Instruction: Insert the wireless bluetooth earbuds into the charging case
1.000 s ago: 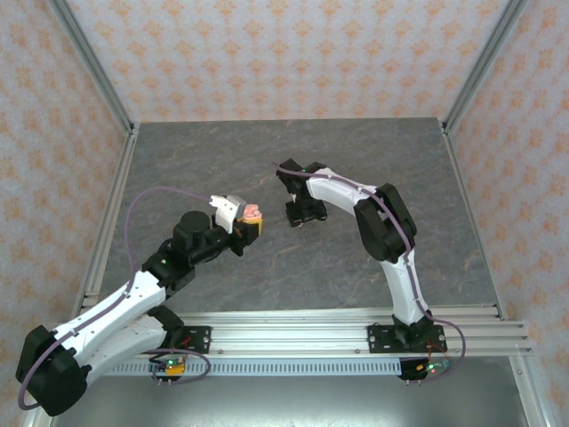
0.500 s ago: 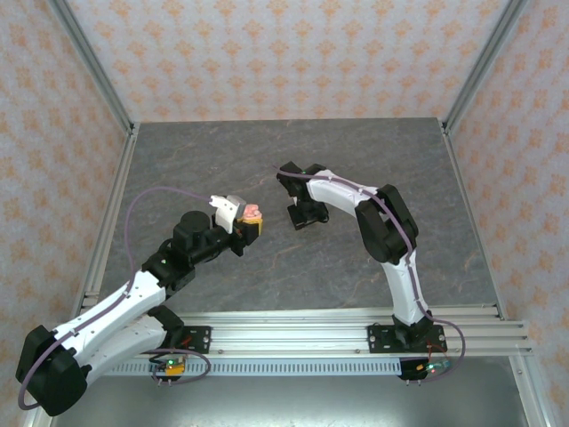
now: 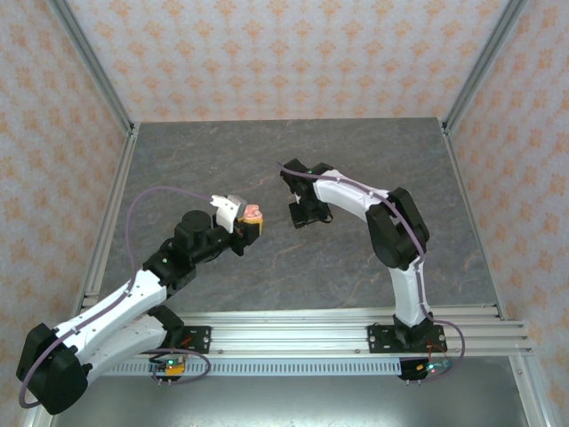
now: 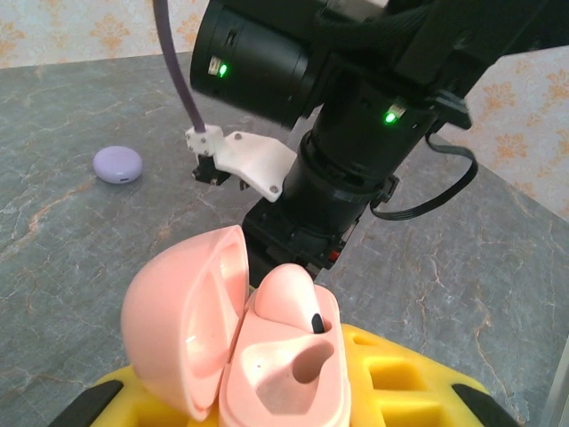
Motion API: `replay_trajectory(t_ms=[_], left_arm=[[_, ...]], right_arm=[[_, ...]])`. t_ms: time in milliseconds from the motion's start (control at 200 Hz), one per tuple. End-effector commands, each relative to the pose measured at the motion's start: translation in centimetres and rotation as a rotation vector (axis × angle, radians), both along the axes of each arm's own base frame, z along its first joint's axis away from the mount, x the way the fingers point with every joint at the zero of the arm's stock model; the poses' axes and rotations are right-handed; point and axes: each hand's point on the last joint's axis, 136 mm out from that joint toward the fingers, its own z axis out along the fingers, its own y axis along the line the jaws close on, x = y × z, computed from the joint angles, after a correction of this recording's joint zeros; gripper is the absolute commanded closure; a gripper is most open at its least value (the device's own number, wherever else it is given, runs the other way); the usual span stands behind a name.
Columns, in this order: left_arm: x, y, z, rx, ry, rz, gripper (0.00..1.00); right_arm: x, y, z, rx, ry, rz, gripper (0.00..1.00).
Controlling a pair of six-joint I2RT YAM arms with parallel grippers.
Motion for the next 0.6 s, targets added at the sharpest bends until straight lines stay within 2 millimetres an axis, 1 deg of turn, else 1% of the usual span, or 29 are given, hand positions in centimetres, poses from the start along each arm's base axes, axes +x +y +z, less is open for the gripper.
replay_trajectory(t_ms=[0, 95, 250, 335, 596], left_arm=[[0.4, -0.3, 1.9, -0.032, -0.030, -0.009, 0.92], [0.4, -0.2, 2.0, -0.032, -0.031, -0.007, 0.92], [0.4, -0.2, 2.1, -0.032, -0.032, -0.008, 0.92], [0.3, -0.3, 2.2, -0.032, -0.032, -0.011, 0.92], [0.4, -0.3, 2.2, -0.031, -0.034, -0.010, 0.92]], right_arm=[[1.2, 1.3, 2.0, 0.112, -0.052, -0.081, 0.54], [2.1, 1.5, 1.9, 0.122, -0.066, -0.145, 0.55], [2.8, 1.7, 0.9, 0.092, -0.045, -0.190, 0.58], [3.1, 1.2, 0.5, 0.054, -0.048, -0.217, 0.59], [3.2, 0.7, -0.6, -0.001, -0.023, -0.237, 0.62]])
